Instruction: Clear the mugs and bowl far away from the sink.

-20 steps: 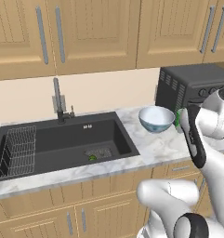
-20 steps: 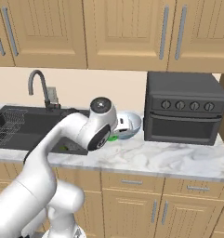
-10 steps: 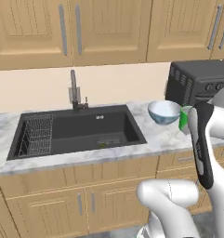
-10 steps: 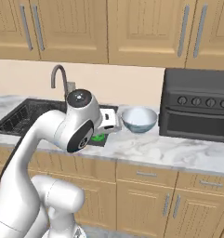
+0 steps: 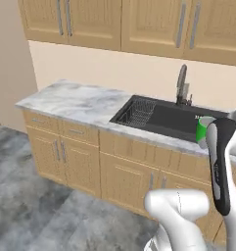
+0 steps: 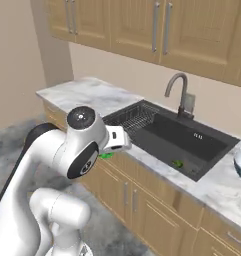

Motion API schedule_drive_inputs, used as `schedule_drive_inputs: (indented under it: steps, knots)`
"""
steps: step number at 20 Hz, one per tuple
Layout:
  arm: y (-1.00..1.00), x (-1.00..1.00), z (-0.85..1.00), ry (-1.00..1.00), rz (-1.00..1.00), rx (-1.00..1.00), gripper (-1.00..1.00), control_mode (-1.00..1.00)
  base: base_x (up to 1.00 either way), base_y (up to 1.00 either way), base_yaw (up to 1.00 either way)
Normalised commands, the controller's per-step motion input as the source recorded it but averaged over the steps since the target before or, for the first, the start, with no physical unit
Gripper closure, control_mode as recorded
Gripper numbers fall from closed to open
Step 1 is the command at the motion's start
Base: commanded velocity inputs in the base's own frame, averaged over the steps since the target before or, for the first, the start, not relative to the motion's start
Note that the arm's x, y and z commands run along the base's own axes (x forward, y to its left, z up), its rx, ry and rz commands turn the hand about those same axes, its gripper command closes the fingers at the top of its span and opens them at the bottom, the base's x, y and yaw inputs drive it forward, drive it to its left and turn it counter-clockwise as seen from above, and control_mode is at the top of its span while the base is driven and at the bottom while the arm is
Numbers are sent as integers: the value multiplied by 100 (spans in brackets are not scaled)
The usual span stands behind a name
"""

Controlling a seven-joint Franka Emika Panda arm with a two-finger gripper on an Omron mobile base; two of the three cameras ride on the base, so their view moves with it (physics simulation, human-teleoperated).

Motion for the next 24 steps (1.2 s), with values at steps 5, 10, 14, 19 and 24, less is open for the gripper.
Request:
schedule_drive_inputs:
  steps: [5, 10, 14, 19, 24]
  knots:
    - [0, 0, 0, 0, 0, 0, 100, 100, -4, 0, 99]
    - [0, 0, 0, 0, 0, 0, 100, 100, 0, 0, 99]
    - [0, 0, 0, 0, 0, 0, 100, 100, 11, 0, 92]
    - [0, 0, 0, 0, 0, 0, 100, 100, 61, -5, 82]
    - [0, 0, 0, 0, 0, 0, 100, 100, 97, -14, 73]
